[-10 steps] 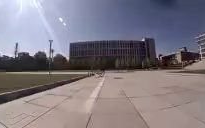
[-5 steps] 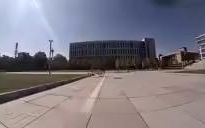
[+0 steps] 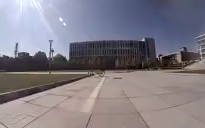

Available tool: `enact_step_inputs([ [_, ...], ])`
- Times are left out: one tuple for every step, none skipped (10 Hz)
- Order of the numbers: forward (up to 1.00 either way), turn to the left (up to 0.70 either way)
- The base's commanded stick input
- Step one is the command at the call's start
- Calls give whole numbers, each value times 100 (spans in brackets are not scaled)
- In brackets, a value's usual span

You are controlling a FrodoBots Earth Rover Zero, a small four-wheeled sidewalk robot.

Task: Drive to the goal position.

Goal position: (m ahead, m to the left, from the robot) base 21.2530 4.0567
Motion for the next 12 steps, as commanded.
enact_step_inputs([
  [6,0],
  [6,0],
  [6,0],
  [6,0],
  [6,0],
  [6,0],
  [6,0],
  [6,0],
  [6,0],
  [6,0],
  [6,0],
  [6,0],
])
